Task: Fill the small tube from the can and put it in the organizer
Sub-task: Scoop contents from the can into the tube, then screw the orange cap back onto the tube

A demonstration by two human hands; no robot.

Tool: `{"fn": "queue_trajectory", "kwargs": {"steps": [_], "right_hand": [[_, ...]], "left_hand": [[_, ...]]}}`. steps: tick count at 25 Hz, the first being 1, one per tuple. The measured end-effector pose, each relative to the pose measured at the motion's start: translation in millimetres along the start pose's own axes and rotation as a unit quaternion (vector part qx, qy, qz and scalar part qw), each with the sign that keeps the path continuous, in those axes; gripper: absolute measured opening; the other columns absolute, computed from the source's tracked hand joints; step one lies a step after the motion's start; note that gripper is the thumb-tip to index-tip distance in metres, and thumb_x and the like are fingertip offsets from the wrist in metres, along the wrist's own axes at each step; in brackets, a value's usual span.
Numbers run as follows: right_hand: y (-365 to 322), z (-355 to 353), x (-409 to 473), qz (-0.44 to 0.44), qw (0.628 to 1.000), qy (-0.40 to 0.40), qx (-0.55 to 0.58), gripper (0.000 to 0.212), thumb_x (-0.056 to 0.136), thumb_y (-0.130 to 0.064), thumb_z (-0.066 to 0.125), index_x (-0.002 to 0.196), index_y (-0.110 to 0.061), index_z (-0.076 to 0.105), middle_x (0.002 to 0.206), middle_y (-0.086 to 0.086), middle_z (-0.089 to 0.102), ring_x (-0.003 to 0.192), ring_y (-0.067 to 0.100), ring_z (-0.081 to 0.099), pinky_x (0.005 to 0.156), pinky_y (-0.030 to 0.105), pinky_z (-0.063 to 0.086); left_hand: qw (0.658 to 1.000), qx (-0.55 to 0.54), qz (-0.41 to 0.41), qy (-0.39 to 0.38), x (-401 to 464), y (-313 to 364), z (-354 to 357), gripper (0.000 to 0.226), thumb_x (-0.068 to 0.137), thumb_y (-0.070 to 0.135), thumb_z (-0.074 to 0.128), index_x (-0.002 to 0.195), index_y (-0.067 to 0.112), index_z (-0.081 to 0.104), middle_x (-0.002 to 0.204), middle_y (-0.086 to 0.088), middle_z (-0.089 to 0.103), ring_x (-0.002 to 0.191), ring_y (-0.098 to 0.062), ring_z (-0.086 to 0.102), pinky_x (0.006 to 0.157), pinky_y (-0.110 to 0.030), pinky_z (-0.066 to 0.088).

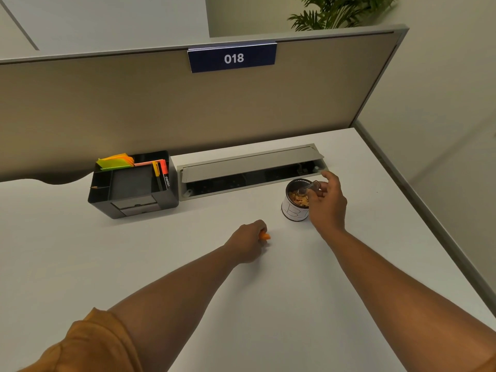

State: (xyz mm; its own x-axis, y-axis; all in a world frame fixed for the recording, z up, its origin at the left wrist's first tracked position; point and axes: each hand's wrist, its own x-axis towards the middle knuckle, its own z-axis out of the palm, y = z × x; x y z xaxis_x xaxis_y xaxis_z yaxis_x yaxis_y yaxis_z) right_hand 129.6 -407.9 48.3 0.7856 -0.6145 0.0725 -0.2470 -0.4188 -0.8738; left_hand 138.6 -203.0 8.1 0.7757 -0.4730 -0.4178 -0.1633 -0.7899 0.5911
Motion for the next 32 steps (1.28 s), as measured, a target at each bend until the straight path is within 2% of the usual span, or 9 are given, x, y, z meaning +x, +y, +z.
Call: {"fn": "queue_trajectory", "kwargs": {"steps": [4,8,11,14,19,24,26,29,32], "right_hand": [[0,-3,-8,0.022,0.999,0.012,0.023,0.039,0.089,-0.008,0.070,0.125,-0.021,0.058,0.108,0.000,0.066,0.099,0.019,0.066,0.071,0.012,0.046],[-10,-11,-23,0.068,0.992,0.032,0.103,0.038,0.089,-0.009,0.071,0.120,-0.025,0.058,0.112,0.000,0.065,0.099,0.018,0.064,0.070,0.016,0.050],[-22,-11,-41,0.093,0.985,0.022,0.147,0.035,0.091,-0.007,0.067,0.117,-0.029,0.059,0.114,-0.003,0.062,0.102,0.017,0.060,0.066,0.012,0.051],[-33,-4,-66,0.101,0.981,-0.026,0.165,0.032,0.093,-0.009,0.066,0.120,-0.024,0.062,0.112,-0.004,0.062,0.100,0.019,0.061,0.067,0.010,0.051],[-56,17,-114,0.128,0.959,-0.147,0.203,0.025,0.095,-0.011,0.064,0.117,-0.022,0.062,0.108,0.006,0.069,0.095,0.023,0.068,0.077,0.023,0.058],[-80,43,-163,0.128,0.924,-0.259,0.249,0.024,0.095,-0.008,0.063,0.117,-0.017,0.063,0.109,0.007,0.069,0.096,0.024,0.070,0.079,0.025,0.059],[-87,50,-178,0.129,0.913,-0.283,0.263,0.023,0.094,-0.007,0.063,0.116,-0.016,0.064,0.109,0.008,0.069,0.098,0.026,0.070,0.082,0.028,0.059],[-91,55,-196,0.146,0.890,-0.314,0.296,0.021,0.094,-0.003,0.063,0.112,-0.013,0.065,0.108,0.012,0.070,0.097,0.028,0.070,0.081,0.030,0.059],[-90,56,-205,0.163,0.875,-0.338,0.307,0.020,0.092,0.000,0.064,0.110,-0.010,0.065,0.106,0.014,0.072,0.096,0.030,0.072,0.079,0.030,0.059]], "left_hand": [[0.996,-0.077,-0.026,0.044,-4,8,-7,0.027,0.096,0.011,0.061,0.122,0.017,0.055,0.122,-0.010,0.063,0.095,-0.021,0.055,0.083,-0.030,0.042],[0.983,-0.156,-0.048,0.079,-16,22,-19,0.032,0.095,0.018,0.066,0.123,0.021,0.051,0.122,-0.008,0.061,0.098,-0.024,0.060,0.083,-0.031,0.046],[0.973,-0.201,-0.035,0.109,-32,29,-32,0.030,0.093,0.016,0.069,0.118,0.020,0.053,0.121,-0.008,0.063,0.102,-0.026,0.063,0.084,-0.033,0.050],[0.957,-0.246,-0.028,0.148,-57,28,-46,0.032,0.091,0.012,0.071,0.120,0.018,0.058,0.123,-0.007,0.064,0.105,-0.024,0.063,0.088,-0.033,0.052],[0.940,-0.282,-0.037,0.191,-114,-1,-71,0.034,0.089,0.012,0.073,0.122,0.016,0.063,0.118,-0.005,0.067,0.105,-0.024,0.065,0.093,-0.037,0.056],[0.933,-0.297,-0.037,0.198,-164,-38,-82,0.031,0.087,0.013,0.076,0.116,0.018,0.067,0.109,-0.003,0.072,0.096,-0.020,0.069,0.072,-0.024,0.054],[0.931,-0.303,-0.034,0.200,-181,-50,-83,0.031,0.087,0.013,0.076,0.116,0.018,0.069,0.106,-0.002,0.074,0.095,-0.019,0.070,0.070,-0.021,0.052],[0.925,-0.319,-0.035,0.204,-203,-65,-83,0.034,0.087,0.013,0.076,0.120,0.015,0.070,0.105,-0.002,0.075,0.093,-0.019,0.071,0.077,-0.025,0.056],[0.919,-0.349,-0.034,0.182,-215,-77,-82,0.038,0.091,0.013,0.072,0.128,0.013,0.066,0.112,-0.006,0.074,0.100,-0.019,0.071,0.090,-0.032,0.058]]}}
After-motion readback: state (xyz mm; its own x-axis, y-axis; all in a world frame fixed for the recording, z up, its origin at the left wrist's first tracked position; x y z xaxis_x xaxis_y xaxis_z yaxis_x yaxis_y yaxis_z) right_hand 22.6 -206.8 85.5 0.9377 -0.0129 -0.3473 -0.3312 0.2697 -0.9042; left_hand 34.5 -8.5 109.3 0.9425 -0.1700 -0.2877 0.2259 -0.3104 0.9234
